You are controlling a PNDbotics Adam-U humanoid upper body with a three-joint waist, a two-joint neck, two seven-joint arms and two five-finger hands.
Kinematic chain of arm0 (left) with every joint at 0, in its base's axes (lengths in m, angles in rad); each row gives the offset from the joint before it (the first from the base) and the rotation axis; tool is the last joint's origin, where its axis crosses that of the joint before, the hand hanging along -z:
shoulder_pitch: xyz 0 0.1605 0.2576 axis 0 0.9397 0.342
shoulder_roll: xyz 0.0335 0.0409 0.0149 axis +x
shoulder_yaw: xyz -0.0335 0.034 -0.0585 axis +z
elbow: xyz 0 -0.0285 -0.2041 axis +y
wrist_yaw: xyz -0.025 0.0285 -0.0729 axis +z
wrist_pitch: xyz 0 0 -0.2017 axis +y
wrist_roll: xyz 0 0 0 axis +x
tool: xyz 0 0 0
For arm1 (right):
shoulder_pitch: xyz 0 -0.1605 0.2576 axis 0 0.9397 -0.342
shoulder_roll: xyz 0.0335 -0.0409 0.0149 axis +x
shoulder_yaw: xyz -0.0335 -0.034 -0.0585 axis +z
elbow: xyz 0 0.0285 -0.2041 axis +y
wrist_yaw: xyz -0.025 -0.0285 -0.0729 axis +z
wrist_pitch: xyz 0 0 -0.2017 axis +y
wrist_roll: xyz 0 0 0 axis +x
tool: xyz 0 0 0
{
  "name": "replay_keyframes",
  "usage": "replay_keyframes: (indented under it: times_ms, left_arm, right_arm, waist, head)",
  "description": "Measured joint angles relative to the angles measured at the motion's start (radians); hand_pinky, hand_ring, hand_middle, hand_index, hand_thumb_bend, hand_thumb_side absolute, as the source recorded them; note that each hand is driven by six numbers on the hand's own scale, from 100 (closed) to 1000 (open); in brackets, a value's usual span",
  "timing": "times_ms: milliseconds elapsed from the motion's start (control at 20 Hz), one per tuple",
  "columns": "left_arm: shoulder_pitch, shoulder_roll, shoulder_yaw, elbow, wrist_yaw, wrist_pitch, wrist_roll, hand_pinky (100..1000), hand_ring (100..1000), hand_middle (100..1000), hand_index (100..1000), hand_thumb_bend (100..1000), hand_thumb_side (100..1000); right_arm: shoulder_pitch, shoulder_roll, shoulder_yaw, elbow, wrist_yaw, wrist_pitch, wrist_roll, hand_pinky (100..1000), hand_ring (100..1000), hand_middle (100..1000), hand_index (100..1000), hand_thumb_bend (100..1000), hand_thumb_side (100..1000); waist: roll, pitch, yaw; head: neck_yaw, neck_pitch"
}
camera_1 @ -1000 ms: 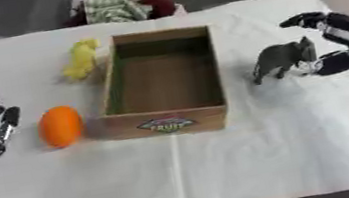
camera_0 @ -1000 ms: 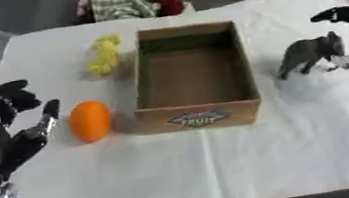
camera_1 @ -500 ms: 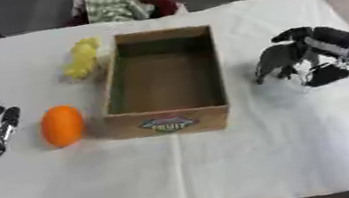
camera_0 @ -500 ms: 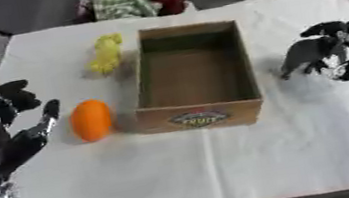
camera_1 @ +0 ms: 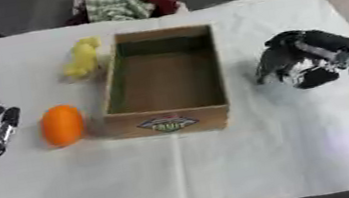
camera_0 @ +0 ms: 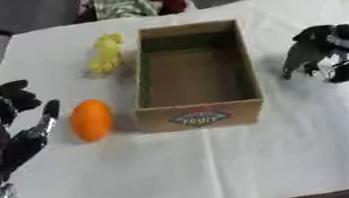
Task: Pick up objects on the table and place them in the box.
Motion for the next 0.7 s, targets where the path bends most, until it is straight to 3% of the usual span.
replay_keyframes:
  times_ms: [200, 700]
  left_arm:
    - [0.000, 0.000, 0.000, 0.000, 0.000, 0.000, 0.000, 687, 572, 522, 716, 450, 100]
    - [-0.001, 0.000, 0.000, 0.000, 0.000, -0.001, -0.001, 686, 571, 522, 716, 450, 100]
  right_arm:
    - [-0.006, 0.006, -0.006, 0.012, 0.038, 0.004, -0.014, 856, 983, 817, 911, 100, 330]
    - [-0.010, 0.014, -0.016, 0.021, 0.117, 0.018, -0.078, 655, 762, 649, 777, 100, 317]
  waist:
    - [0.000, 0.001, 0.001]
    - [0.000, 0.001, 0.002]
  head:
    - [0.000, 0.000]
    - [0.000, 0.000]
